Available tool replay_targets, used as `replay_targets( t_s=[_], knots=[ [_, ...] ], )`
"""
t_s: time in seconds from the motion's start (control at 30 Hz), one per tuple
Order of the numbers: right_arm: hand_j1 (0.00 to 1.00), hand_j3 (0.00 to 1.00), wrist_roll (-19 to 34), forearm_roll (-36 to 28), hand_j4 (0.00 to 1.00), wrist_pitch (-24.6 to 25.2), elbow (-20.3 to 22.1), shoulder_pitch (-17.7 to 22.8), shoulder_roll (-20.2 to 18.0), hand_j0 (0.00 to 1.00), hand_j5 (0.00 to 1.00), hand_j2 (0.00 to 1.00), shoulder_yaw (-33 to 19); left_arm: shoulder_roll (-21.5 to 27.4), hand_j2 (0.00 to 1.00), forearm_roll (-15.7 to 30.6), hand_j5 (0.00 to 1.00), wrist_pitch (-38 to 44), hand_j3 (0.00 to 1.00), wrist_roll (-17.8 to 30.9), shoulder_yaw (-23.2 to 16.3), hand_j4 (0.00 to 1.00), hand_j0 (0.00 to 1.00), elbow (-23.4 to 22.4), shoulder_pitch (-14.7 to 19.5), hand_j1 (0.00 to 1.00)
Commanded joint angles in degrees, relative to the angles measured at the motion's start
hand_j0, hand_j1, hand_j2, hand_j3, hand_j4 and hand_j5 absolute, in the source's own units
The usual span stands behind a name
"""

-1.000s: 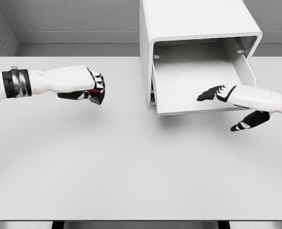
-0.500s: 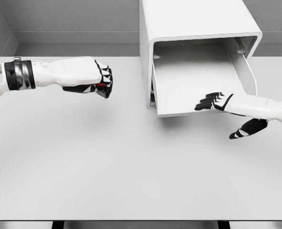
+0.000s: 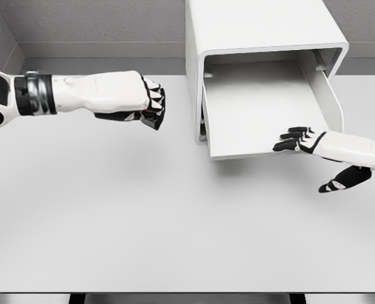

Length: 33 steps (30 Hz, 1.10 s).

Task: Slide open multi-storey tabletop storage cabinets and put open load switch and slide close multi-storey tabletop storage cabinets

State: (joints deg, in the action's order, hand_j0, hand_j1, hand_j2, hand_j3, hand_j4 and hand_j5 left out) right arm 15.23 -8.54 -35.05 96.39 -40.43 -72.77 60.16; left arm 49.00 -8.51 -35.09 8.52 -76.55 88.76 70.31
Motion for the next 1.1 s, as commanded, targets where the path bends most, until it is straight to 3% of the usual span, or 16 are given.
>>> replay_targets(
  t_s=[0.0,0.37,1.07],
  knots=[
    [1.00,1.00,-0.1,-0.2,1.00,0.1,0.0,0.1,-1.1,1.00,1.00,1.00,0.0,0.0,0.38,0.5,0.38,0.1,0.38,0.0,0.2,0.38,0.38,0.9,0.2,0.38],
    [1.00,1.00,-5.1,-2.0,1.00,0.1,0.2,-1.0,-4.6,1.00,1.00,1.00,-0.4,-1.7,0.37,1.4,0.37,0.1,0.37,0.0,0.1,0.37,0.37,1.9,2.1,0.37],
    [1.00,1.00,-4.9,-2.0,1.00,0.1,0.6,-2.8,-0.8,1.00,1.00,1.00,-0.3,-1.5,0.37,4.9,0.37,0.1,0.37,-0.1,0.0,0.37,0.37,3.5,7.6,0.37]
  ],
)
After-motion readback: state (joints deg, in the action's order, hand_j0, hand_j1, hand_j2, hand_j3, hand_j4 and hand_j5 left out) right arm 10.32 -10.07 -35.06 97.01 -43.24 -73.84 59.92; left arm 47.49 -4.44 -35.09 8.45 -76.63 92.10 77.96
